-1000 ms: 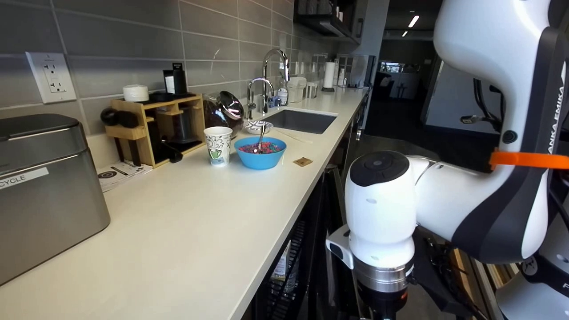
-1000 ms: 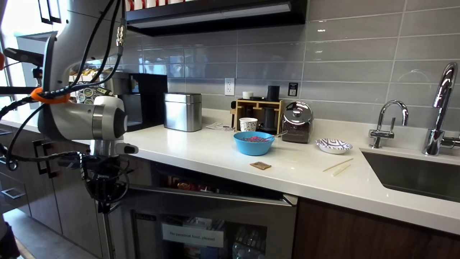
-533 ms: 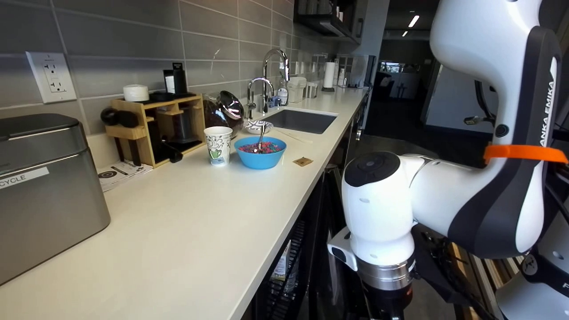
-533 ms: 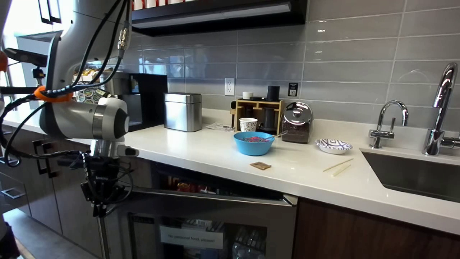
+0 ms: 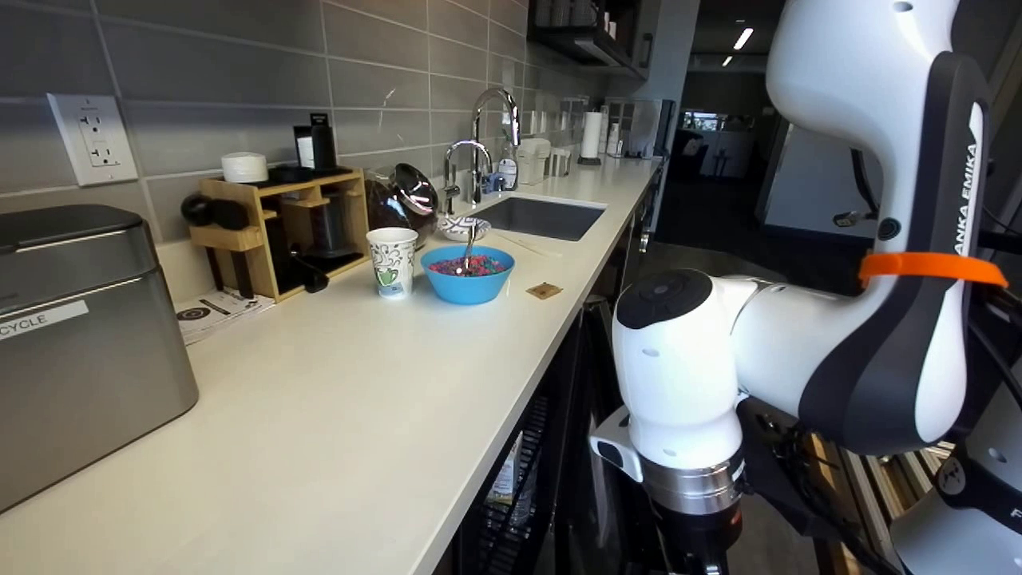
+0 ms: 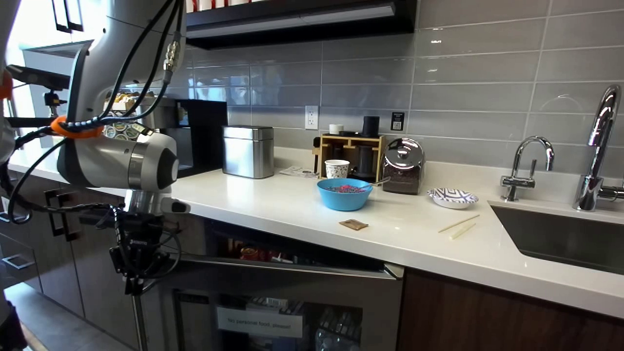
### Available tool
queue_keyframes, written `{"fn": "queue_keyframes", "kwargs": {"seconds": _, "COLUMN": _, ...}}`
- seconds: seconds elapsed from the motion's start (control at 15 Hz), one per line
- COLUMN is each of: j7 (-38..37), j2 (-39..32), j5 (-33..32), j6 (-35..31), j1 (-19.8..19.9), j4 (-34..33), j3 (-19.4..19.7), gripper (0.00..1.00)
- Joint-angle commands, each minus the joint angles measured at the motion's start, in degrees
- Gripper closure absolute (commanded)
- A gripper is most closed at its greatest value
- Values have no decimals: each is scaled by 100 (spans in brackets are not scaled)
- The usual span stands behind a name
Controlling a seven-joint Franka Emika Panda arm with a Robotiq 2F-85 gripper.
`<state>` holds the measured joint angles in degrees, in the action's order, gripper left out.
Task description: Partially open the silver door, then close it
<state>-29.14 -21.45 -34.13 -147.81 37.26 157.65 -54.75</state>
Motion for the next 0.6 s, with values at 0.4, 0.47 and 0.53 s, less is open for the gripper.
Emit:
{"fn": "queue_keyframes", "kwargs": {"seconds": 0.4, "j7": 140, "j2": -452, "j5": -424, "j6": 559, "j1": 949, "j4": 5, "j3": -310, "gripper": 97}}
{"fn": "queue_keyframes", "kwargs": {"seconds": 0.47, "j7": 96, "j2": -483, "j5": -481, "j6": 571, "j1": 991, "j4": 6, "j3": -339, "gripper": 97}}
{"fn": "queue_keyframes", "kwargs": {"seconds": 0.53, "j7": 57, "j2": -505, "j5": -541, "j6": 582, "j1": 1028, "j4": 7, "j3": -365, "gripper": 97}}
